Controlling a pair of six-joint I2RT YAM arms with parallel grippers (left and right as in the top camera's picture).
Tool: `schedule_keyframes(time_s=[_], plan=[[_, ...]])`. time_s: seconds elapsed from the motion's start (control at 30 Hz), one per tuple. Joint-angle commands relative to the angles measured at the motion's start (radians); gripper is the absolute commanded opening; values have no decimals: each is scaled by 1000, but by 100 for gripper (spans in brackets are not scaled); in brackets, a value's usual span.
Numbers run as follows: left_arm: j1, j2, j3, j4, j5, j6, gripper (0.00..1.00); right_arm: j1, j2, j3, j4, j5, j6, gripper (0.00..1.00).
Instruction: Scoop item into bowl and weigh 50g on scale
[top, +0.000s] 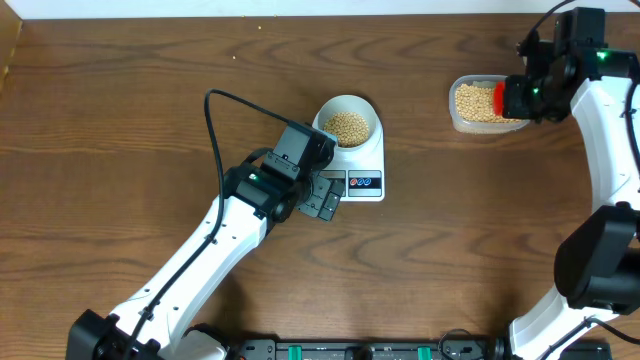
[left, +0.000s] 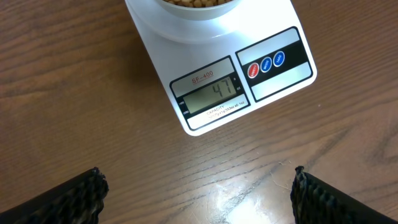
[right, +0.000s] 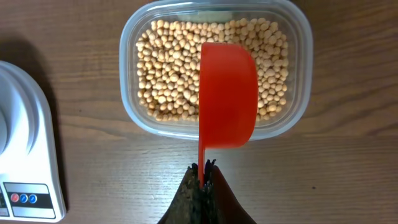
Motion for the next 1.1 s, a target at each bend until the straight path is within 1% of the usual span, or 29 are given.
schedule_keyframes(time_s=[0.0,0.27,1.07], plan=[[3,8,-6,-3,-3,-5,96,-10,-3,16,11,-4,-26,1],[3,8,-6,-3,-3,-5,96,-10,27,16,41,-39,-35,1],[3,8,-6,-3,-3,-5,96,-7,31,-6,71,-86,-35,1]])
